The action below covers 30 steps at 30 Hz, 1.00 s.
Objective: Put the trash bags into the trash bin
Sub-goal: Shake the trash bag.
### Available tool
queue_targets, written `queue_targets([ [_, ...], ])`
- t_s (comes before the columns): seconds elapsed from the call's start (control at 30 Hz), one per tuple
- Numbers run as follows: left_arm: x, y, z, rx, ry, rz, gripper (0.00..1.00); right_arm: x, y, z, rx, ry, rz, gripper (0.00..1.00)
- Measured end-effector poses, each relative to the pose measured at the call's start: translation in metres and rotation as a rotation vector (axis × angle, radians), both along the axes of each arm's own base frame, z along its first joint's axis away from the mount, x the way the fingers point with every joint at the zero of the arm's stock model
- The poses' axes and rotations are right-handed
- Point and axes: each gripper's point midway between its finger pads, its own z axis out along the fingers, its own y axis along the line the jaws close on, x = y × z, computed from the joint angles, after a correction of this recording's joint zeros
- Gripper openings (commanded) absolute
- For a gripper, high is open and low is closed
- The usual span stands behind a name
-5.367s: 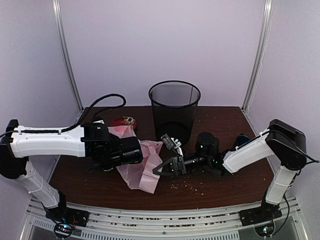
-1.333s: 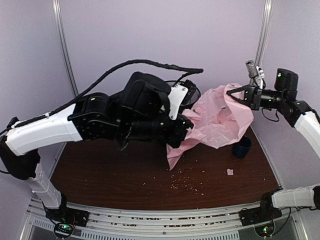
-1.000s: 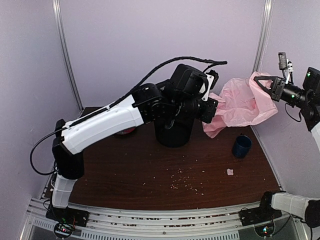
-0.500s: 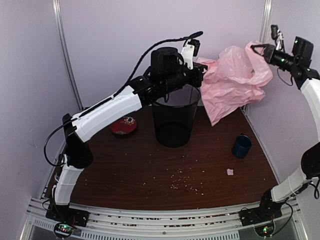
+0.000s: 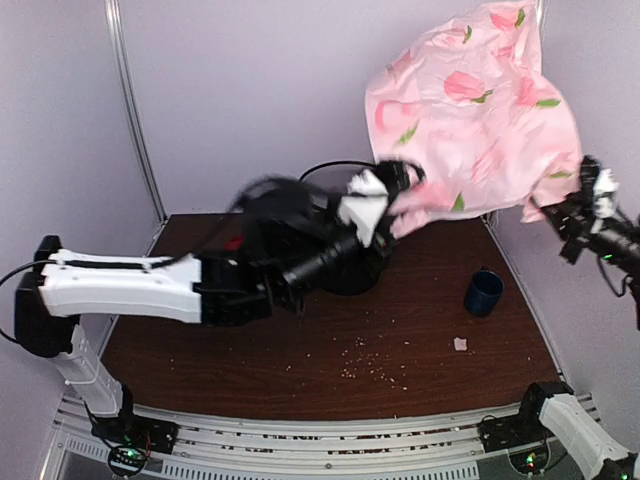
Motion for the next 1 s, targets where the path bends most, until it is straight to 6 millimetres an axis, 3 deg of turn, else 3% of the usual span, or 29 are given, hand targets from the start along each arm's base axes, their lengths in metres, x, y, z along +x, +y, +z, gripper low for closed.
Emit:
queue_targets([
  [0.03,0.021,-0.008,-0.076,0.146,0.073,0.064,0.0,0.036,-0.011,-0.069,-0.022,0.219,-0.041,0.0],
  [0.1,0.017,-0.011,-0.205,0.447,0.162,0.106,0.0,0.055,-0.021,-0.155,-0.054,0.505,-0.074,0.0],
  [0.13,0.003,-0.008,-0.251,0.578,0.179,0.1,0.0,0.048,-0.022,-0.18,-0.072,0.593,-0.076,0.0],
  [0.17,-0.016,-0.005,-0.276,0.669,0.181,0.081,0.0,0.036,-0.02,-0.181,-0.085,0.598,-0.071,0.0],
  [0.2,-0.034,-0.004,-0.285,0.713,0.173,0.058,0.0,0.026,-0.017,-0.17,-0.092,0.555,-0.067,0.0],
  [0.23,-0.051,-0.008,-0.275,0.702,0.159,0.03,0.0,0.014,-0.014,-0.149,-0.095,0.477,-0.061,0.0],
  [0.3,-0.073,-0.015,-0.236,0.619,0.139,-0.011,0.0,-0.009,-0.005,-0.103,-0.08,0.327,-0.038,0.0],
  [0.4,-0.072,-0.022,-0.13,0.364,0.131,-0.013,0.0,-0.025,0.005,-0.061,-0.013,0.231,0.015,0.0],
  [0.53,-0.035,-0.015,-0.02,0.084,0.177,0.049,0.0,0.001,0.005,-0.044,0.16,0.353,0.05,0.0],
  [0.63,-0.001,-0.016,0.022,-0.032,0.248,0.084,0.0,0.039,-0.003,-0.04,0.298,0.467,0.019,0.0],
  [0.7,0.025,-0.023,0.029,-0.063,0.308,0.088,0.0,0.064,-0.011,-0.041,0.377,0.531,-0.021,0.0],
  [0.77,0.052,-0.031,0.013,-0.048,0.373,0.095,0.0,0.086,-0.02,-0.048,0.437,0.582,-0.072,0.0],
  [0.83,0.073,-0.04,-0.019,0.003,0.44,0.102,0.0,0.103,-0.027,-0.063,0.487,0.645,-0.121,0.0],
  [0.9,0.089,-0.051,-0.063,0.09,0.498,0.104,0.0,0.118,-0.034,-0.082,0.519,0.704,-0.164,0.0],
  [1.0,0.094,-0.069,-0.127,0.236,0.564,0.082,0.0,0.14,-0.042,-0.109,0.563,0.792,-0.219,0.0],
])
